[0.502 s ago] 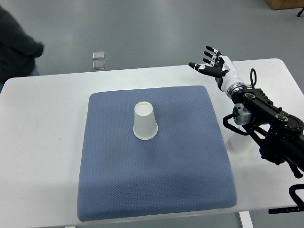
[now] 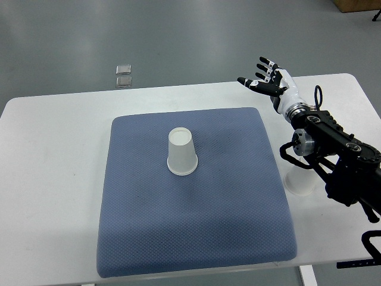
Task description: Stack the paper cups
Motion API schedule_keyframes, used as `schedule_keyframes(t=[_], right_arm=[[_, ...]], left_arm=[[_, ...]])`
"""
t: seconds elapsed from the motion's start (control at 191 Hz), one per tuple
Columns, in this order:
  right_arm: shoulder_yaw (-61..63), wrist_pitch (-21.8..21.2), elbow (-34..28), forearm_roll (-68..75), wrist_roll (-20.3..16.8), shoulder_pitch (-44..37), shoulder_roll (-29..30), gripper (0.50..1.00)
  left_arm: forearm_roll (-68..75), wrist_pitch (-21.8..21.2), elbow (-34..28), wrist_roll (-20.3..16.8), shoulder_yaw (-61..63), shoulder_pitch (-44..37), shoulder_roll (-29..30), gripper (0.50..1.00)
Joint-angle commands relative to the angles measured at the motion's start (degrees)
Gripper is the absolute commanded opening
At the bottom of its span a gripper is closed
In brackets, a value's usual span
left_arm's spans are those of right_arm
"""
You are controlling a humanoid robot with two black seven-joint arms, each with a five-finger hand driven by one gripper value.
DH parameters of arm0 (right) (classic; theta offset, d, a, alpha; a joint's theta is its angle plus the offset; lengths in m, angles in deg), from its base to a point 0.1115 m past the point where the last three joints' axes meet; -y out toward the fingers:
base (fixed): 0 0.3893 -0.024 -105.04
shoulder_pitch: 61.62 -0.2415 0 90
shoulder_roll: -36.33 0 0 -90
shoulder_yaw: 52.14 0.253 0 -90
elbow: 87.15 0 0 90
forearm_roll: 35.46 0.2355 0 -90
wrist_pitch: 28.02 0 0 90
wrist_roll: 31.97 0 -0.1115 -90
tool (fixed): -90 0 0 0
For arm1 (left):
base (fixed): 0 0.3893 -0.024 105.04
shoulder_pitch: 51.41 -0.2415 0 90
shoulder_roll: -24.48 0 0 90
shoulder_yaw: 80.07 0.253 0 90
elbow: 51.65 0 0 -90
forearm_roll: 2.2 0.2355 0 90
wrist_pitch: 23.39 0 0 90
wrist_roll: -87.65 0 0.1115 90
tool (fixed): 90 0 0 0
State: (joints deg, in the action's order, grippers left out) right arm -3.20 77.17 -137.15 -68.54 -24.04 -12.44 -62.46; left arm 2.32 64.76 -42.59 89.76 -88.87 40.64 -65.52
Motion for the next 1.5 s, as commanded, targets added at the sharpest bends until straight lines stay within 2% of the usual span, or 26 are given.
schedule_keyframes(t=[0.0, 0.496, 1.149, 1.311, 1.416, 1.494], right_arm=[[0.02, 0.02, 0.08, 0.03, -0.02, -0.66, 0.09, 0.926], [0.19, -0.07, 2.81, 0.03, 0.33, -3.21, 0.44, 0.926], [0.19, -0.60, 2.63, 0.03, 0.42, -3.48, -0.62, 0.926], [0.02, -3.15, 2.10, -0.33, 0.59, -4.00, -2.46, 0.926], [-0.86, -5.43, 1.23, -1.47, 3.40, -3.74, -5.27, 0.926], [-1.21, -7.45, 0.43, -3.58, 3.76, -3.48, -7.74, 0.926]], left_arm=[[0.05, 0.00, -0.01, -0.01, -0.07, -0.03, 0.00, 1.000], [-0.04, 0.00, -0.01, -0.01, -0.07, 0.05, 0.00, 1.000], [-0.04, 0.00, -0.01, -0.01, -0.07, -0.03, 0.00, 1.000], [-0.04, 0.00, -0.01, -0.01, 0.02, -0.03, 0.00, 1.000], [-0.04, 0.00, -0.01, -0.01, 0.02, -0.03, 0.00, 1.000], [0.05, 0.00, -0.01, -0.01, 0.02, 0.05, 0.00, 1.000]])
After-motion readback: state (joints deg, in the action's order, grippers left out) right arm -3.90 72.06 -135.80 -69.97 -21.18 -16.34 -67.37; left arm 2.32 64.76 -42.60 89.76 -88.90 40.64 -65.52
